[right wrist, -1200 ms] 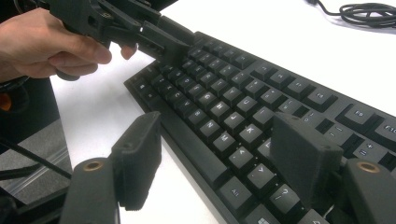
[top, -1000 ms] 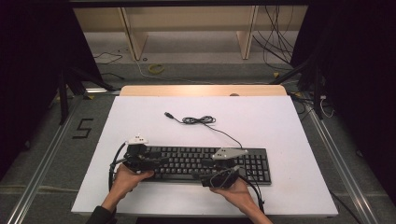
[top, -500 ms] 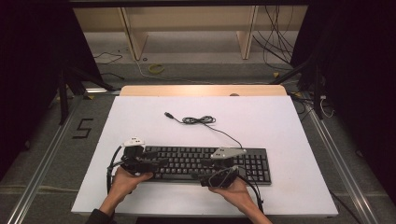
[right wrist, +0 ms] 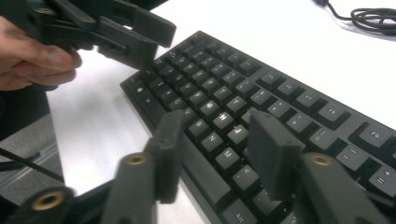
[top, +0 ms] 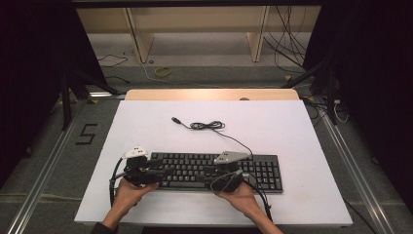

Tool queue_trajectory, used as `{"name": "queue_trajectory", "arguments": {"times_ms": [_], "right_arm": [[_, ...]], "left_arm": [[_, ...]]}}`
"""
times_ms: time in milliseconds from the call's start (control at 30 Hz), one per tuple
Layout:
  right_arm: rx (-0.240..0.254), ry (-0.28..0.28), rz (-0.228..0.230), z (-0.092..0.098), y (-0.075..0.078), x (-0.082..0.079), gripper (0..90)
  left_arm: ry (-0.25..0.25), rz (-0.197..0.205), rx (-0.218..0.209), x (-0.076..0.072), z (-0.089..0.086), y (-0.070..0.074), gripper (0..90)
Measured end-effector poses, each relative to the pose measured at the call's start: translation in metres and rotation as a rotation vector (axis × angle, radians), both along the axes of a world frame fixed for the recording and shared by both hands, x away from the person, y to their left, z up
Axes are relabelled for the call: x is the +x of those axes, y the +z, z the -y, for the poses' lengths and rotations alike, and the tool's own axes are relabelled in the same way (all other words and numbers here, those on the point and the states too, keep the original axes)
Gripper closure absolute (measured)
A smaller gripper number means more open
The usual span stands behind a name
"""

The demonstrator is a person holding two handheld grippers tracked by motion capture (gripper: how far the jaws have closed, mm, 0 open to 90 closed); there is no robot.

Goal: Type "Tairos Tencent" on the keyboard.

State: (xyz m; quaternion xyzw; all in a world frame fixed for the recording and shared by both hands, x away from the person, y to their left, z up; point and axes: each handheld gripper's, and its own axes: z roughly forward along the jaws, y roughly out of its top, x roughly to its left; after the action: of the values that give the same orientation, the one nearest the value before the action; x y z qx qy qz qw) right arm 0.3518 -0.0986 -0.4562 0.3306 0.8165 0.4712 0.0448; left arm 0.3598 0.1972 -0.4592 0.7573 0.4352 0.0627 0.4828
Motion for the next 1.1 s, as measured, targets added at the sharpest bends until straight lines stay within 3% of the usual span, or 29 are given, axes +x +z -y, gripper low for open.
{"name": "queue_trajectory", "arguments": {"times_ms": [500,1100], "right_arm": [[-0.083,0.020,-0.020,-0.024,-0.012,0.009,90.0],[-0.134,0.028,-0.031,-0.037,-0.024,0.013,90.0]], "left_arm": [[-0.029,0.032,-0.018,-0.015,-0.002,-0.001,32.0],[-0.055,0.058,-0.032,-0.029,-0.001,-0.003,30.2]]}}
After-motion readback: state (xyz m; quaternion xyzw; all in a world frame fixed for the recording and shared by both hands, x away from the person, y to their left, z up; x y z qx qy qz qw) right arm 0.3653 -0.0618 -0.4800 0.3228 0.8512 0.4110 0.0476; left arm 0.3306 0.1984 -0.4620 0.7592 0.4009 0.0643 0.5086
